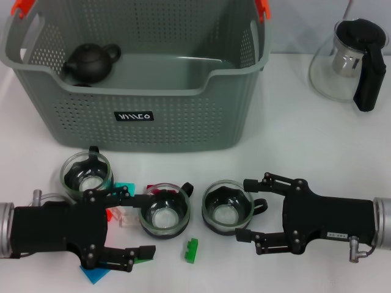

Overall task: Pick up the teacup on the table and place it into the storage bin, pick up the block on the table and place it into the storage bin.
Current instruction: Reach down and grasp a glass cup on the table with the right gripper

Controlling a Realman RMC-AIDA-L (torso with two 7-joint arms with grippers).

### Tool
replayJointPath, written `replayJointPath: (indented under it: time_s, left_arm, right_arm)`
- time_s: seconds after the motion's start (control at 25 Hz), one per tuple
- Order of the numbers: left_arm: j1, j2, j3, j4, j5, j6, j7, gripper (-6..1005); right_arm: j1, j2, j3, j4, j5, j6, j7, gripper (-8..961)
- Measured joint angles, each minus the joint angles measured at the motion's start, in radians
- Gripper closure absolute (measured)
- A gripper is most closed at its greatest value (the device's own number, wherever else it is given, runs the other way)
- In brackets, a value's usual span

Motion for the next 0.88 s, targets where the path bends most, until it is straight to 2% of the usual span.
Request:
replayJointPath:
  time_s: [0.6,0.76,0.88]
  left_arm:
    - [-0.004,0.000,-0.008,0.002,-0.005,0.012,0.000,128]
    - [-0.004,0.000,-0.031,0.002,-0.005,0.007,0.000,128]
    - [-0.003,0.001,-0.058,0.002,-0.001,0.004,0.000,128]
  right_arm:
    - [-0.002,-0.001,0.004,-0.001,0.003,-0.008,0.019,12]
    - [0.005,-0.003,0.005,-0.023,0.006,-0.013,0.135,11]
    - [0.016,-0.002,-0.028,-0.098,-0.021,-0.015,0.261,11]
